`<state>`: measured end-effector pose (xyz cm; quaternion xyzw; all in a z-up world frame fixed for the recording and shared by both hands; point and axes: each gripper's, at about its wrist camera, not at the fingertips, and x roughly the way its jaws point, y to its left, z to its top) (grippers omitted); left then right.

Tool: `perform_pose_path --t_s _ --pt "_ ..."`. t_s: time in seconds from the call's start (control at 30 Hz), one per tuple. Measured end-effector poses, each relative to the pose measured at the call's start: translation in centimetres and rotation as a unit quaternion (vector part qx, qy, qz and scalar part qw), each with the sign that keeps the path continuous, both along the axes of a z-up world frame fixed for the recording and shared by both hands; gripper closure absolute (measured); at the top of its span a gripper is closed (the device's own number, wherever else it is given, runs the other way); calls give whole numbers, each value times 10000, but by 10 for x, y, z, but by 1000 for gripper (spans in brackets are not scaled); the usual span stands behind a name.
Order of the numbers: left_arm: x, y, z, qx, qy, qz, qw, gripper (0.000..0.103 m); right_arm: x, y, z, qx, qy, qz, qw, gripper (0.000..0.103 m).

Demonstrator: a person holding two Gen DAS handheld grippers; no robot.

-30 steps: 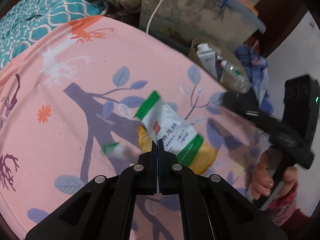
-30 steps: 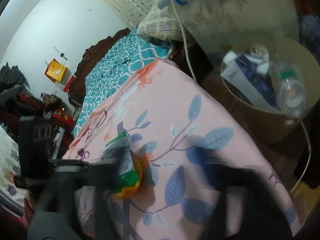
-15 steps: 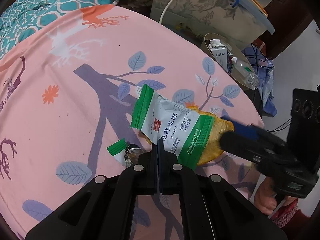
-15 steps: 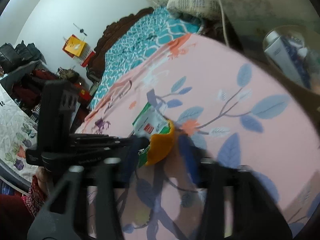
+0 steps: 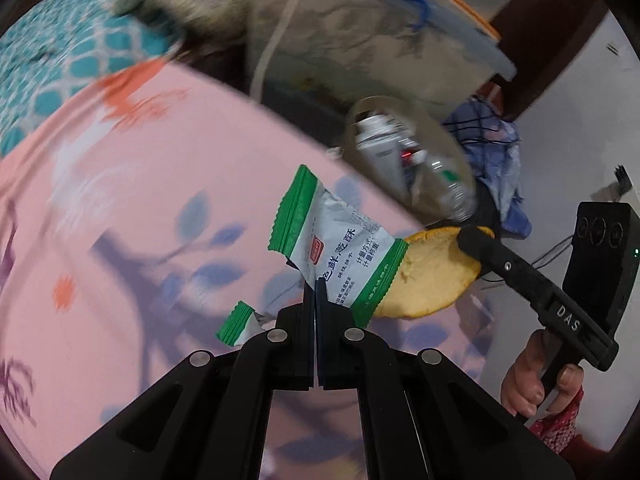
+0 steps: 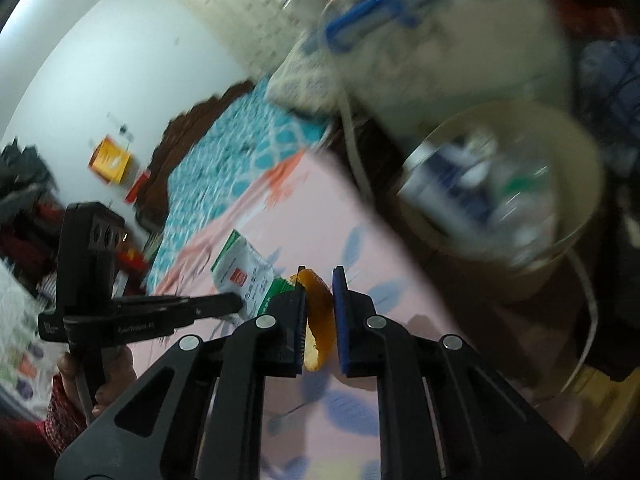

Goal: Collect trash
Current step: 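Carry the green-white wrapper and bread crust over the beige wastebasket, then open both tools to drop wrapper and crust into the wastebasket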

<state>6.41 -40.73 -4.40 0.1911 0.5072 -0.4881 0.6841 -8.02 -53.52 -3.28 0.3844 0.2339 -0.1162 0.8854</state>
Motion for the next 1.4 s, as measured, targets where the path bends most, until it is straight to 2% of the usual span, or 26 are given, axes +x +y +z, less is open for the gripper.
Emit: perform_pose_path --t_s 0.17,0.37,0.47,0.6,0.63,0.67,0.7,0.73,0.77,0.9,0.93,1.0,1.03,1.07,1.1,1.13,1.3,1.4 --pt "-18 -75 19 -160 -65 -410 9990 103 -36 -62 23 -352 -60 -882 9955 89" --pt "-36 -158 25 -191 -316 -756 9965 103 -53 -123 22 -453 127 -1700 9843 89" --pt "-43 -195 12 43 -600 -870 9944 102 -48 -148 12 -400 242 -1934 9800 89" --pt "-42 -225 -17 371 -653 -951 9926 102 -31 -173 -4 -140 358 -1939 9803 88" --pt "-42 -229 -23 435 -681 -932 9924 99 -25 -178 -10 -85 396 -1924 9805 88" --pt "-39 -232 -28 483 -665 -931 9923 94 -18 -181 -14 -50 427 -1892 9810 88" --pt "-37 -232 -31 486 -639 -933 9924 81 -12 -183 -17 5 456 -1818 9823 88" --pt "-36 -232 -32 456 -652 -918 9926 73 -6 -186 -21 47 503 -1724 9837 88" --pt "-35 -230 -33 432 -676 -915 9926 70 0 -188 -23 43 554 -1666 9845 85" --pt "-34 -221 -31 320 -733 -1039 9914 59 16 -192 -28 76 675 -1487 9866 85" --pt "-35 -218 -28 293 -760 -1040 9912 50 17 -191 -29 90 677 -1483 9866 85" --pt "-35 -210 -21 159 -853 -1034 9909 42 16 -191 -30 91 663 -1532 9859 81" --pt "-35 -206 -17 85 -867 -1068 9905 41 12 -191 -32 127 651 -1601 9849 77" --pt "-36 -204 -14 39 -876 -1098 9901 41 9 -191 -33 159 637 -1683 9836 62" --pt "-37 -200 -10 -32 -894 -1115 9897 40 5 -190 -34 183 612 -1785 9819 40" --pt "-38 -197 -7 -77 -904 -1126 9895 39 -1 -187 -33 160 567 -1923 9796 36" --pt "-39 -177 9 -313 -894 -1111 9893 39 -15 -176 -34 97 597 -2010 9777 36" --pt "-39 -164 16 -401 -813 -1064 9902 39 -19 -166 -38 138 791 -1942 9777 36"
